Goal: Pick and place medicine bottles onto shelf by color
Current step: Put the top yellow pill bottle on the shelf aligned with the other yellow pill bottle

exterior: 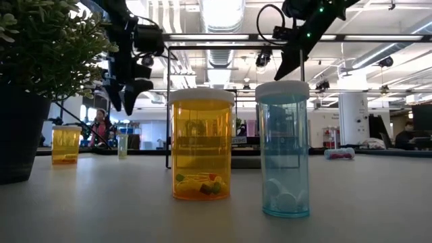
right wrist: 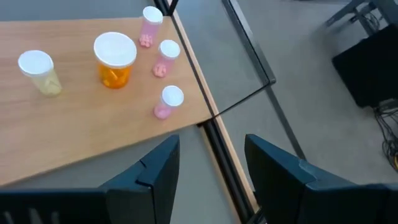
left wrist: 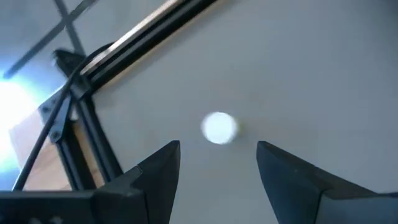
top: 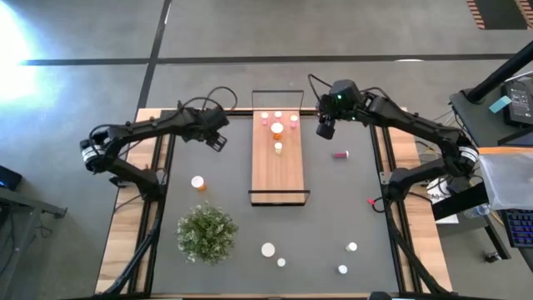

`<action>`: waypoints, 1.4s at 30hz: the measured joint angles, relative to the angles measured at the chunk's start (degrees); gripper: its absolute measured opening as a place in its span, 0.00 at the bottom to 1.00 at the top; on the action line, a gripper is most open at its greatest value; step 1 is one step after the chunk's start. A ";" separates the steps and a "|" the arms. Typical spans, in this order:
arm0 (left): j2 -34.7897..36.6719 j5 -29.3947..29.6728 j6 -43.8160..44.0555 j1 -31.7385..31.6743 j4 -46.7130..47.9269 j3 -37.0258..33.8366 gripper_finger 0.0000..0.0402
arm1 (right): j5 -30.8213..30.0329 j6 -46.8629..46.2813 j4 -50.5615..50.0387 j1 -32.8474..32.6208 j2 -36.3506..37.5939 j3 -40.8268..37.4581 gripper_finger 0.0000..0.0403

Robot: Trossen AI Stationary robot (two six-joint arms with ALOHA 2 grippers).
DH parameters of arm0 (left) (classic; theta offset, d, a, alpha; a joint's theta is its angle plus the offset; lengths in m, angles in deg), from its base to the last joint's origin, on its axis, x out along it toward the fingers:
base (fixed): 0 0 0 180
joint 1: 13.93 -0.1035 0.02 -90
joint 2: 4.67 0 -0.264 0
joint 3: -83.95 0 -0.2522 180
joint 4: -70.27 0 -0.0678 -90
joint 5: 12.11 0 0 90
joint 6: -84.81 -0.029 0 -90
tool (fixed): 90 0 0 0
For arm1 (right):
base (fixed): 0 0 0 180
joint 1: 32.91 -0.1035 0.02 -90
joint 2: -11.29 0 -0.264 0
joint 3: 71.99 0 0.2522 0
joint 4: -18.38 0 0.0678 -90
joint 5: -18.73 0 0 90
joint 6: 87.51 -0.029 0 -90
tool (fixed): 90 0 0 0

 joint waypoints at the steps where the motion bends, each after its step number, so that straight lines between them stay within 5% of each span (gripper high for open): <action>1: 0.00 0.00 0.71 -1.04 -0.33 -0.26 0.49 | -0.02 0.11 0.35 0.00 0.00 -0.56 0.42; 9: -0.04 -6.38 -0.88 -4.91 -10.19 -5.67 0.49 | -0.02 1.14 1.95 0.01 -0.22 -3.70 0.42; 30: -0.07 -7.80 -0.71 -6.77 -22.89 -15.64 0.49 | -0.04 0.94 4.19 0.15 -0.22 -3.86 0.42; 42: -0.07 -7.81 -0.77 -6.77 -23.83 -16.19 0.29 | -0.06 0.92 4.53 0.15 -0.24 -3.86 0.42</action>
